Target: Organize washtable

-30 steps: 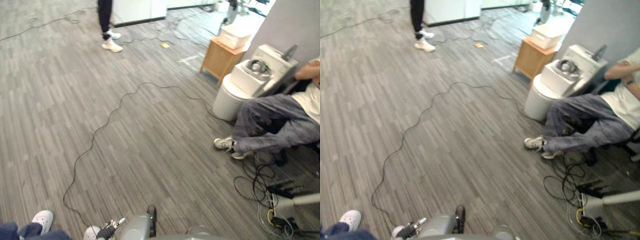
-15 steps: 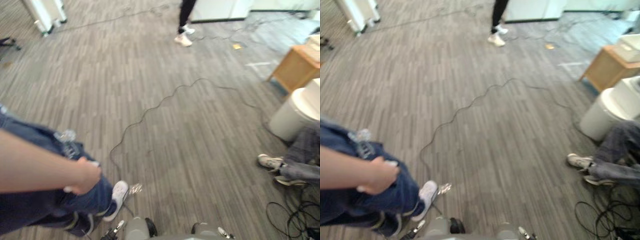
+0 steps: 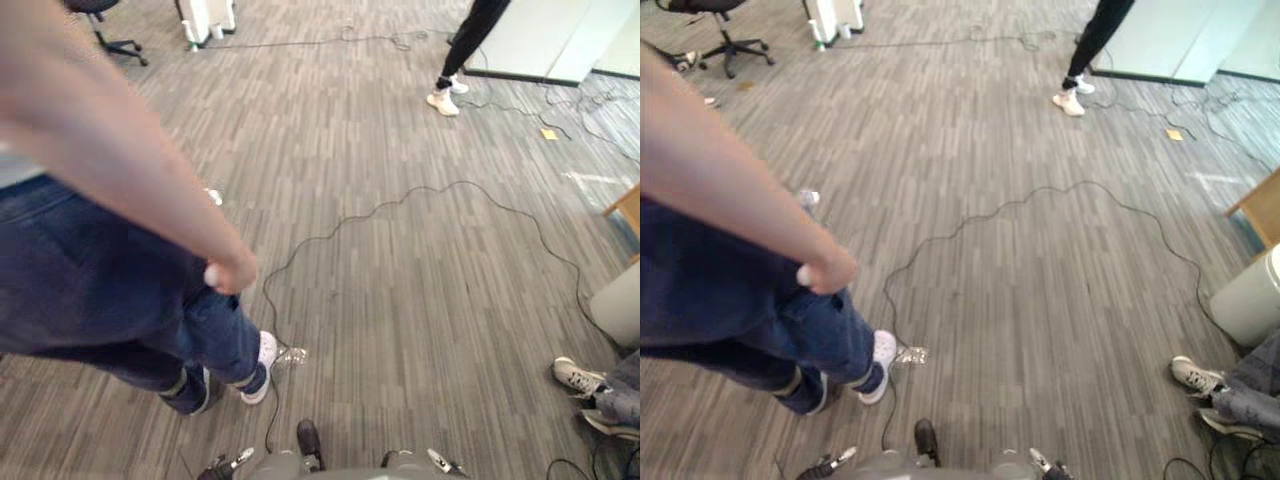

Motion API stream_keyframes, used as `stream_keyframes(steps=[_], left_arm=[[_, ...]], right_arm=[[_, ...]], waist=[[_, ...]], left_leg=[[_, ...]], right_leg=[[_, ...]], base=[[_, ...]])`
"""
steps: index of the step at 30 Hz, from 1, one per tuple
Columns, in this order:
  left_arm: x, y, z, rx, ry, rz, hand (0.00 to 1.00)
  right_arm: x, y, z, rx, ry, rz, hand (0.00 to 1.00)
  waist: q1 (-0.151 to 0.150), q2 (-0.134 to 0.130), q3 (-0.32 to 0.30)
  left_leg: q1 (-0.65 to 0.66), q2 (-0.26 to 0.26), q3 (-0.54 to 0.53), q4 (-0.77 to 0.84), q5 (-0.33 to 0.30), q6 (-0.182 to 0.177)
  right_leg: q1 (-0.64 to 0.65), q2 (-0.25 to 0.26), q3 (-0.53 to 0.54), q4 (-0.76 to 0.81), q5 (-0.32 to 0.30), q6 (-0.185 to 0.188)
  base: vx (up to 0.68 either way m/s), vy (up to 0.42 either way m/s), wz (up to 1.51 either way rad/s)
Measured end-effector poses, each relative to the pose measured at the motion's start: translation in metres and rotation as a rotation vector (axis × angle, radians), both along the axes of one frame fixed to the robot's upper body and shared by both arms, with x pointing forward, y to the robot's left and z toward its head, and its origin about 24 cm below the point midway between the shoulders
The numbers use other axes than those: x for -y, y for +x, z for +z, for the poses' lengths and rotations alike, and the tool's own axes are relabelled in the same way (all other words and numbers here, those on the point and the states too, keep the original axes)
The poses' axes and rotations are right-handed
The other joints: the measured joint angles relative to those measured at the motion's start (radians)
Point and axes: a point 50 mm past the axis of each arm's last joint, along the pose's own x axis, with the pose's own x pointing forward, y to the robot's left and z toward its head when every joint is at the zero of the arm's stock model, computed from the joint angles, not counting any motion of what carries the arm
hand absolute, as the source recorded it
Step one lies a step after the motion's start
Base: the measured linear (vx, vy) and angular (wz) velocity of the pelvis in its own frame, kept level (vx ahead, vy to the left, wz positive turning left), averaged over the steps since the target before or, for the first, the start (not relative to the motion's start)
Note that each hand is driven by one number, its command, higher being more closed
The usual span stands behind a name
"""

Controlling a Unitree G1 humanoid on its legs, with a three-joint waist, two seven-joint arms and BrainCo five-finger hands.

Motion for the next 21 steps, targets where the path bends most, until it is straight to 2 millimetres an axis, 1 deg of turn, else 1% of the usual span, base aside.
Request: stream_keyframes(steps=[4,10,12,13,14,15,16,17,21], left_arm=[[-0.001,0.001,0.001,0.007,0.013,-0.022,0.0],[-0.002,0.001,0.001,0.012,0.018,-0.014,0.0],[-0.002,0.0,0.001,0.009,0.017,-0.012,0.0],[-0.001,-0.001,0.0,0.005,0.016,-0.012,0.0],[-0.001,0.0,0.0,0.005,0.016,-0.014,0.0],[-0.005,-0.001,0.001,0.003,0.026,-0.011,0.0],[-0.021,0.0,0.005,0.006,0.063,-0.011,0.0],[-0.004,-0.027,-0.003,-0.089,0.028,-0.046,0.0],[-0.004,-0.027,-0.003,-0.089,0.028,-0.046,0.0]], right_arm=[[-0.002,-0.001,0.0,-0.012,-0.001,0.037,0.0],[-0.004,-0.005,-0.002,-0.033,0.002,0.065,0.0],[-0.004,-0.006,-0.002,-0.035,0.004,0.062,0.0],[-0.004,-0.007,-0.002,-0.037,0.006,0.054,0.0],[-0.004,-0.009,-0.002,-0.04,0.005,0.054,0.0],[-0.008,-0.01,-0.003,-0.043,0.016,0.059,0.0],[-0.026,-0.008,-0.004,-0.037,0.051,0.075,0.0],[-0.01,-0.007,-0.004,-0.056,0.019,0.123,0.0],[-0.01,-0.008,-0.004,-0.059,0.019,0.122,0.0]], waist=[[0.003,-0.002,-0.002],[0.008,-0.007,-0.016],[0.017,-0.002,-0.022],[0.017,0.006,-0.024],[0.011,0.009,-0.031],[0.009,-0.036,-0.045],[0.018,-0.113,-0.044],[0.028,-0.008,-0.047],[0.028,-0.008,-0.047]], left_leg=[[0.001,-0.008,-0.031,0.0,0.001,-0.002],[0.008,-0.041,-0.056,0.0,-0.002,0.003],[0.009,-0.045,-0.059,0.0,-0.003,0.004],[0.012,-0.047,-0.063,0.0,-0.007,0.006],[0.01,-0.048,-0.061,0.004,-0.048,-0.015],[0.005,-0.05,-0.02,0.049,-0.11,-0.048],[-0.101,-0.039,0.02,0.36,-0.183,0.193],[0.161,-0.02,-0.078,-0.001,-0.051,0.011],[0.153,-0.019,-0.078,-0.001,-0.054,0.008]], right_leg=[[0.054,0.028,-0.004,-0.084,0.008,-0.011],[0.105,0.027,0.011,-0.152,0.008,-0.011],[0.112,0.03,0.022,-0.153,0.008,-0.011],[0.117,0.045,0.023,-0.155,0.008,-0.012],[0.126,0.067,0.022,-0.162,0.019,-0.026],[0.129,0.04,0.029,-0.183,0.043,-0.05],[0.126,-0.036,0.031,-0.168,0.068,-0.038],[0.215,0.034,0.016,-0.219,0.109,-0.024],[0.212,0.034,0.016,-0.219,0.109,-0.024]], base=[[0.03,0.04,0.38],[0.08,0.073,0.2],[0.05,0.054,0.03],[0.0,0.022,0.07],[-0.01,0.029,0.09],[-0.01,0.055,0.12],[0.0,0.052,0.08],[0.0,0.037,0.06],[0.0,0.0,0.0]])
